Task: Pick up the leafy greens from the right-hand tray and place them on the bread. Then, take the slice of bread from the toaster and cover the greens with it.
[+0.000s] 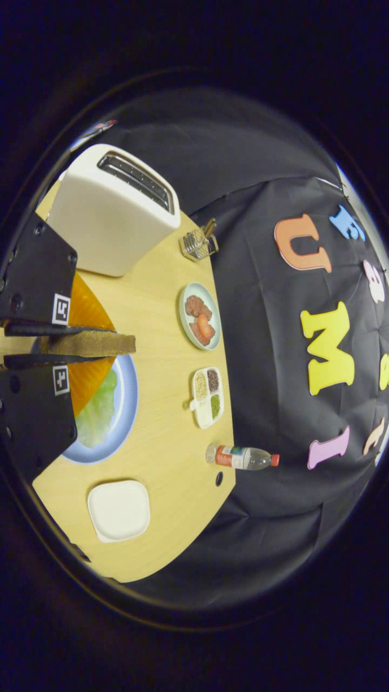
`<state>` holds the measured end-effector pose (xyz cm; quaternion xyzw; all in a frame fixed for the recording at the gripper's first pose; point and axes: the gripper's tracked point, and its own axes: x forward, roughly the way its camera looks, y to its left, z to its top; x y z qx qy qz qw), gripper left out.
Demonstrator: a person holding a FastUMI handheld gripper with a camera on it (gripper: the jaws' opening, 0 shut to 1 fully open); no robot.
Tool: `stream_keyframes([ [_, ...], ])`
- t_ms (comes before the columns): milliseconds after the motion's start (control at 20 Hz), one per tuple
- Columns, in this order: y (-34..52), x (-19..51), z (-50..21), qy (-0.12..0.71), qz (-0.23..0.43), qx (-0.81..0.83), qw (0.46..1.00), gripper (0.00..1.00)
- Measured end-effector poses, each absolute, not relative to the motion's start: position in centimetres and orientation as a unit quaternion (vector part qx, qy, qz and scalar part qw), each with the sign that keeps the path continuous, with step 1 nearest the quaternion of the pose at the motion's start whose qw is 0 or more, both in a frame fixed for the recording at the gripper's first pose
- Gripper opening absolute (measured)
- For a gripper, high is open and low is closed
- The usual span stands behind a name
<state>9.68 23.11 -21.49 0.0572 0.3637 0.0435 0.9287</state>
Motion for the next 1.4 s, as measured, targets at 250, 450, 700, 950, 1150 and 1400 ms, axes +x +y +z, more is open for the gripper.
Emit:
stream_keyframes([
  [250,20.7,9.8,-22.6,0.354,0.064,0.063,0.931,0.14],
  [450,19.4,10.2,-23.7,0.341,0.077,0.039,0.936,0.16],
  [700,17.6,10.2,-25.4,0.335,0.077,0.022,0.939,0.27],
  [950,15.4,10.0,-26.2,0.335,0.054,0.035,0.94,0.57],
  [1150,14.4,9.1,-24.9,0.326,0.022,0.026,0.945,0.73],
  [1400,13.6,7.4,-18.9,0.258,0.017,0.015,0.966,0.88],
])
